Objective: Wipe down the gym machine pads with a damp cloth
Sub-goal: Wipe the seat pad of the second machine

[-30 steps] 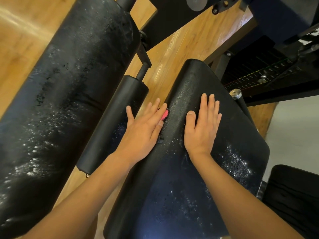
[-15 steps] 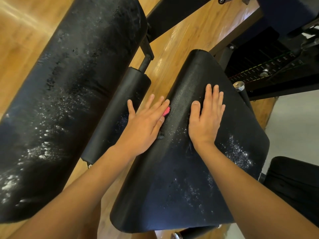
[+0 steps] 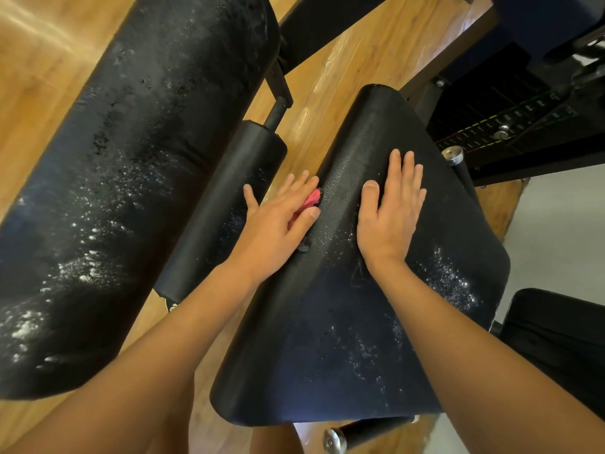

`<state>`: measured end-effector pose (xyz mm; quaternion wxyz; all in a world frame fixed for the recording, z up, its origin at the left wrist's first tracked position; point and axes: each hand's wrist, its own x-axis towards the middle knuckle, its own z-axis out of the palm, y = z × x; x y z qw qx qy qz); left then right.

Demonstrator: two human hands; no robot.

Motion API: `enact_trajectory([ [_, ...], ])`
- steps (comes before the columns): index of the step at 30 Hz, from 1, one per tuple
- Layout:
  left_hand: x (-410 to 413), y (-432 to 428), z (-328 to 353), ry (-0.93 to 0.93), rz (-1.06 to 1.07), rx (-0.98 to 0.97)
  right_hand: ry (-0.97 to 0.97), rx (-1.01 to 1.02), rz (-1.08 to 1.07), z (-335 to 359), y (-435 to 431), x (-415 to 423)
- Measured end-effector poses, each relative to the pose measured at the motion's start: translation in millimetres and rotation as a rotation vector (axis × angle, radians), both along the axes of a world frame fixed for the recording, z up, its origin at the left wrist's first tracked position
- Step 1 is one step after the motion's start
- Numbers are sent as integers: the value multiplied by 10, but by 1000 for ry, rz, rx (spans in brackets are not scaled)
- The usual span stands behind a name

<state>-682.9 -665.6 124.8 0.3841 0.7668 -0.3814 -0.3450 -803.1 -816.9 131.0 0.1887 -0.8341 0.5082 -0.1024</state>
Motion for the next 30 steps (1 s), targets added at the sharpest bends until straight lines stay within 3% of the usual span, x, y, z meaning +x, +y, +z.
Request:
enact_trajectory([
  [4,-72,95,-12,104,70,-14,5,-2,3,5,3,3],
  [13,-262,565,22,86,58,13,-3,2,4,22,9,8],
  [20,-163,361,-1,172,112,14,6,2,10,40,4,1],
  [30,-304,879,-1,267,8,6,-11,15,-11,62,27,16],
])
